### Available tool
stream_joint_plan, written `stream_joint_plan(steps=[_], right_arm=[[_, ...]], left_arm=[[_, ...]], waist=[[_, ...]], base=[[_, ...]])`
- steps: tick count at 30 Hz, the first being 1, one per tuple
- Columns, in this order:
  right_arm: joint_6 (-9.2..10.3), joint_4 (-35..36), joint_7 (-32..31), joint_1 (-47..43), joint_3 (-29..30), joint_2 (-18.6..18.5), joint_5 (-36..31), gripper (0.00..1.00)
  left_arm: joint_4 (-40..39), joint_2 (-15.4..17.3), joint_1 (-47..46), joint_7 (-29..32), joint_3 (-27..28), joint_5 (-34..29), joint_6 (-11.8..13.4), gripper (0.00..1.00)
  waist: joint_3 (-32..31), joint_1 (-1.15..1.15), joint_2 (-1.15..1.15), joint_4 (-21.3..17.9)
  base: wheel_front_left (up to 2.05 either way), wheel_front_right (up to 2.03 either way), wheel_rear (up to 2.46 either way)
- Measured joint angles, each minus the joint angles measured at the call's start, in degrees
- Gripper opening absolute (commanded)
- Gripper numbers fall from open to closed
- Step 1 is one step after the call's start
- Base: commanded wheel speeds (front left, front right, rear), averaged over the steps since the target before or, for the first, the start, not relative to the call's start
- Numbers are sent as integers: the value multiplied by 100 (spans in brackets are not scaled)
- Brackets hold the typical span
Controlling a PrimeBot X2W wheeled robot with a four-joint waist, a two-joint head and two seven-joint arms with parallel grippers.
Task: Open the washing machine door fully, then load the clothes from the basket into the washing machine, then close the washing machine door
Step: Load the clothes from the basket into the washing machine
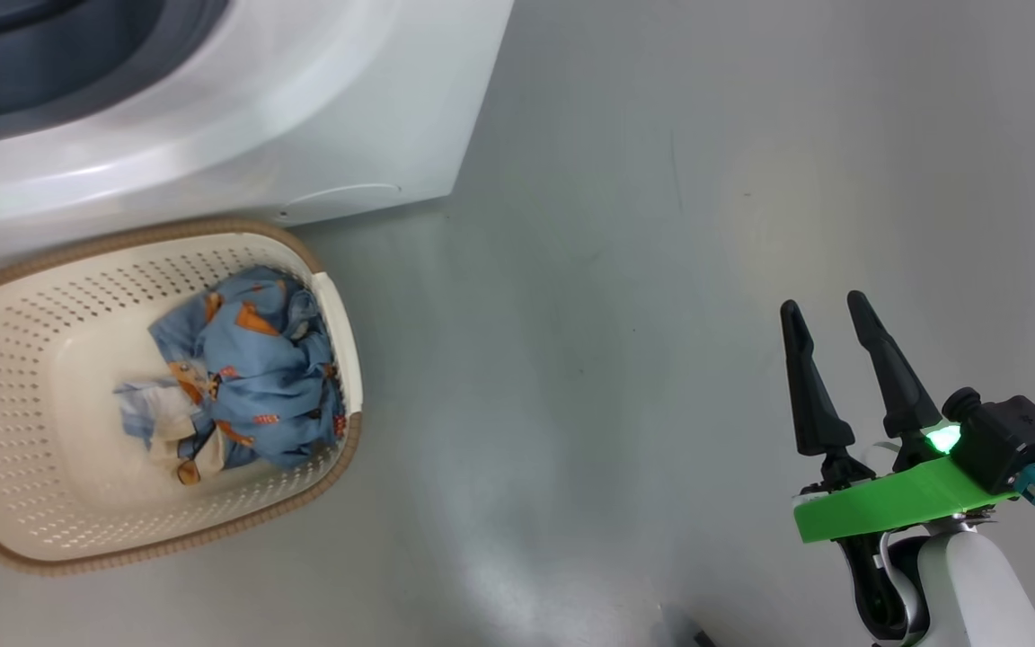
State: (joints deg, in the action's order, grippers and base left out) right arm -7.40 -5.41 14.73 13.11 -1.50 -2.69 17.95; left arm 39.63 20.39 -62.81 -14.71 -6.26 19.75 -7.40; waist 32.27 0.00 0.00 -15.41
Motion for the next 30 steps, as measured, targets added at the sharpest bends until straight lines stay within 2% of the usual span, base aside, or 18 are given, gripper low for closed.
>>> stream_joint_plan(steps=[15,30], right_arm=[[0,-92,-1,-19,37,-155,-64,100],[0,-214,-1,-536,100,-543,-43,100]], left_arm=[[-748,-725,1844,1,202,-41,0,100],[-1352,-1037,3462,2,237,-136,0,100]], waist=[[-547,0,0,427],[-1489,0,0,901]], base=[[0,0,0],[0,0,0]])
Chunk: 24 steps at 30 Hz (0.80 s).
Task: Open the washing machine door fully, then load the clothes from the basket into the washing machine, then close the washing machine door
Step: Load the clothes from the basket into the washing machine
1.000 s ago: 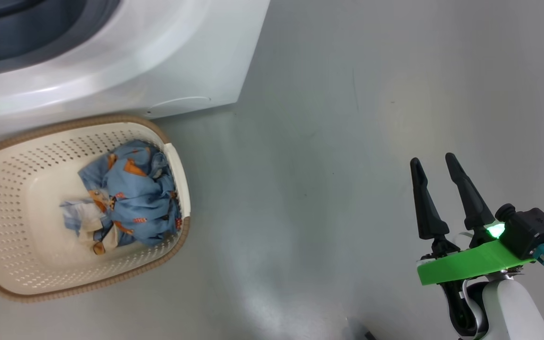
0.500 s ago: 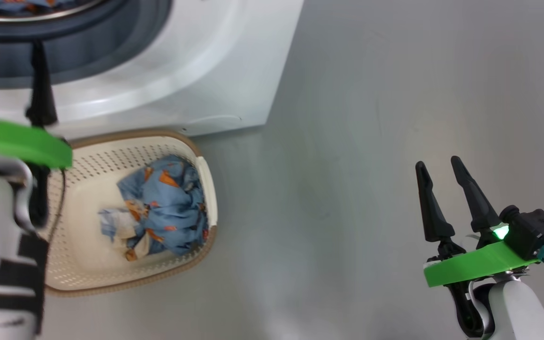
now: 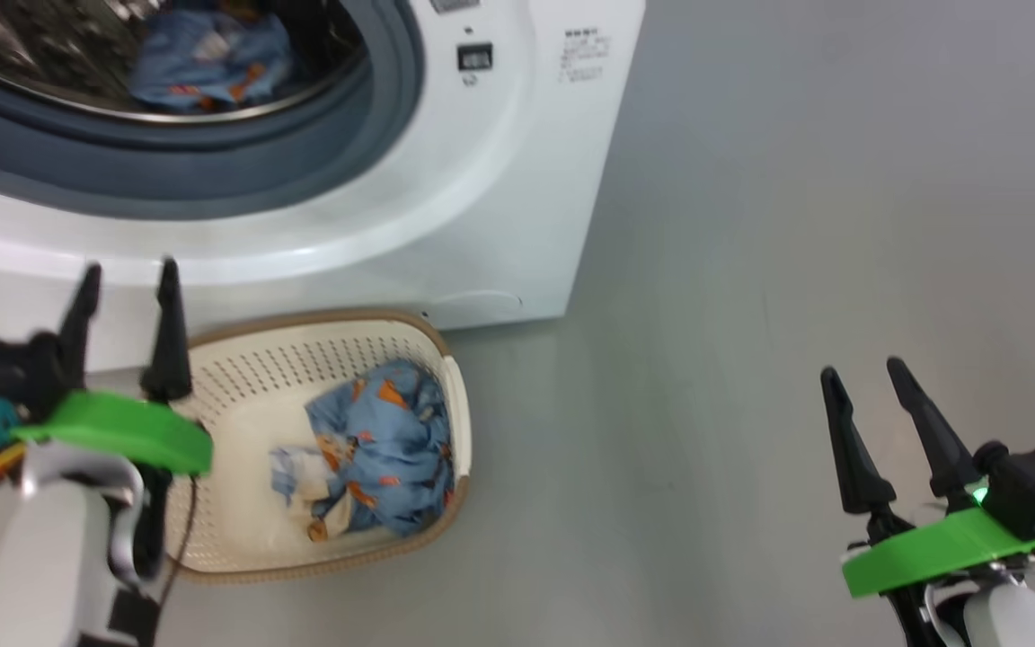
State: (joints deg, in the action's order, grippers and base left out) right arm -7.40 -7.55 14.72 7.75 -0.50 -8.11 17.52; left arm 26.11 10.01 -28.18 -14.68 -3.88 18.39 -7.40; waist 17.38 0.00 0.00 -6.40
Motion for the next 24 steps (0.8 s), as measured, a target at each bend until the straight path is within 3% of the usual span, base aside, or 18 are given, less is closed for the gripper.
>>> stream_joint_plan(steps=[24], right_arm=[[0,-20,0,-1089,303,-275,131,100]], left_arm=[[-947,-214,2205,4,364,-220,0,100]], waist=[[-1267,0,0,325]], base=[[0,0,0]])
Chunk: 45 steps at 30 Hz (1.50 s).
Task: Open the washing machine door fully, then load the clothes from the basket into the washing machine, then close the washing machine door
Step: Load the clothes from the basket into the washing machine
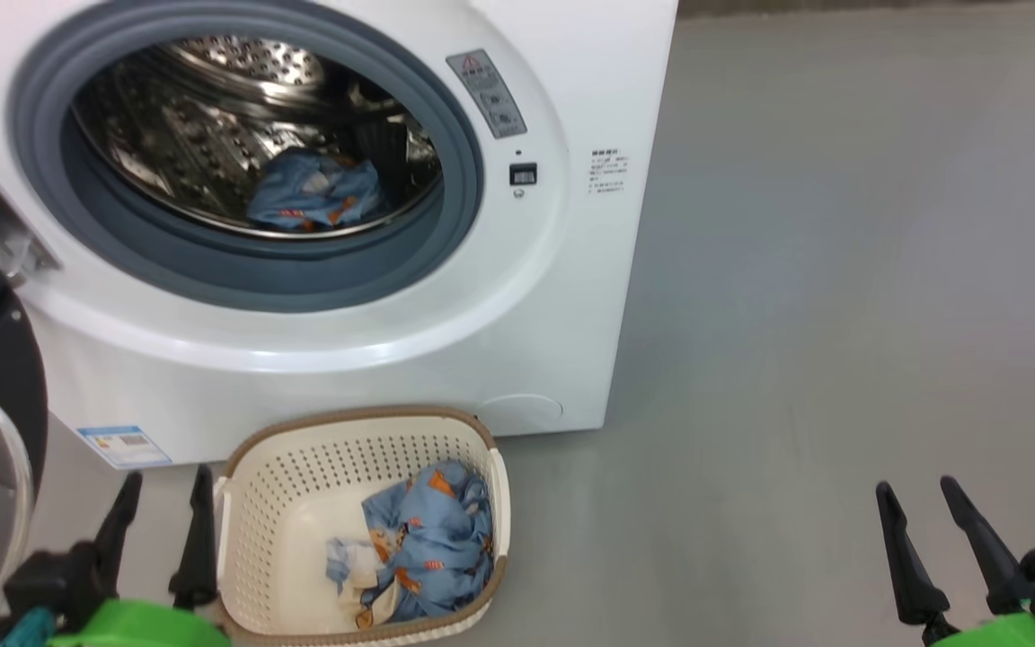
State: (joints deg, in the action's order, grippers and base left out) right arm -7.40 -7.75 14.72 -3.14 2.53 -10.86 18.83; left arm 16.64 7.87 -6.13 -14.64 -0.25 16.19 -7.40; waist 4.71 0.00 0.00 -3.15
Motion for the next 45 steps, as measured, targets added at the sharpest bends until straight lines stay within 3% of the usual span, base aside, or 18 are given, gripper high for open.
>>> stream_joint_plan(steps=[18,33,45], right_arm=[[0,57,0,-413,189,-13,96,100],[-1,71,0,-398,187,11,96,100],[0,148,0,-34,197,188,92,100]], left_arm=[[-675,-137,1103,1,444,-78,0,100],[-802,-210,1117,1,481,-76,0,100],[-502,-237,661,1,255,240,0,100]], waist=[[-335,0,0,76],[-184,0,0,63],[315,0,0,53]], base=[[0,0,0],[0,0,0],[0,0,0]])
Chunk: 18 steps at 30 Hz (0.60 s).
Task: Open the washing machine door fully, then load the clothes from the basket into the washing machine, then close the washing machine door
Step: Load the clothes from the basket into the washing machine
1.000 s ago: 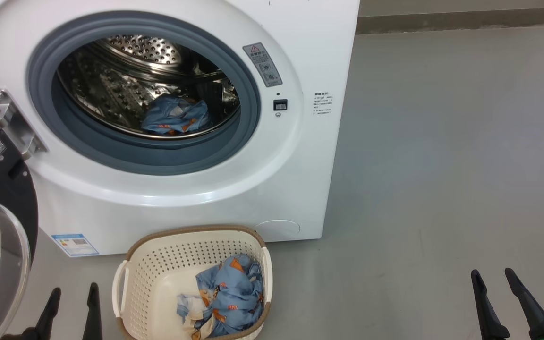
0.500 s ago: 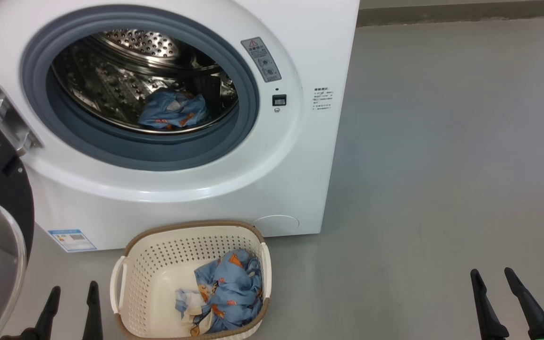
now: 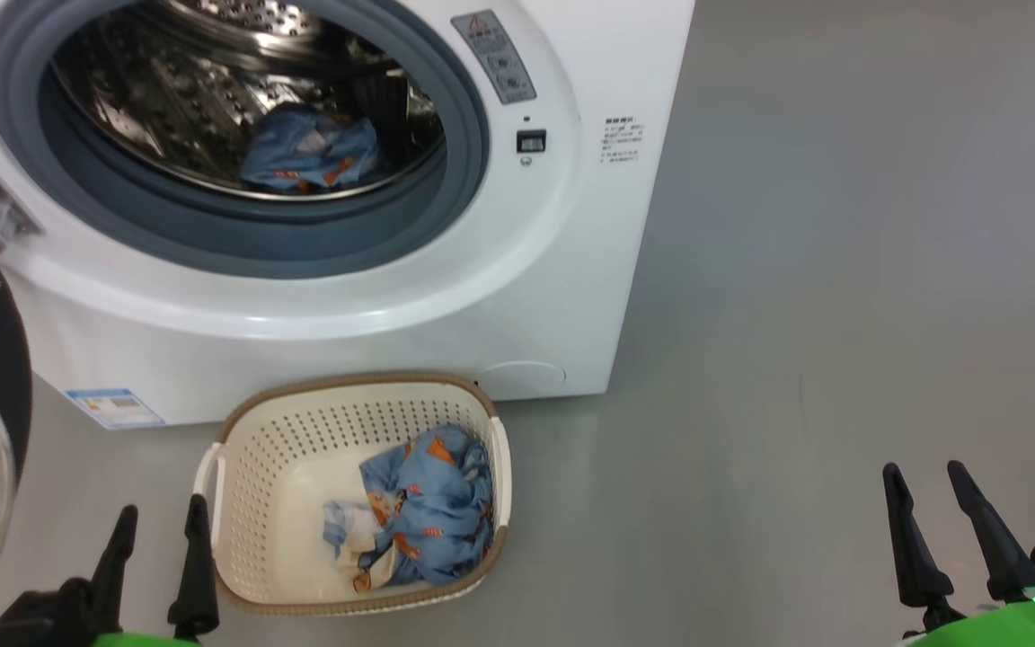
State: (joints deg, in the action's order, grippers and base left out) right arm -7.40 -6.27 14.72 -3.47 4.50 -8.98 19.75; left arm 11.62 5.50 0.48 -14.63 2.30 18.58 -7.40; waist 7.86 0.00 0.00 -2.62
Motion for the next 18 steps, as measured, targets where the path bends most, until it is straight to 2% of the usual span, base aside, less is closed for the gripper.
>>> stream_joint_plan(steps=[5,18], right_arm=[[0,56,0,211,4,85,-52,100],[0,208,0,1021,-10,344,-215,100]], left_arm=[[300,74,-377,0,-182,159,0,100],[1391,459,-1673,-1,-1071,716,0,100]], waist=[[326,0,0,-15],[1473,0,0,-141]], base=[[0,0,0],[0,0,0]])
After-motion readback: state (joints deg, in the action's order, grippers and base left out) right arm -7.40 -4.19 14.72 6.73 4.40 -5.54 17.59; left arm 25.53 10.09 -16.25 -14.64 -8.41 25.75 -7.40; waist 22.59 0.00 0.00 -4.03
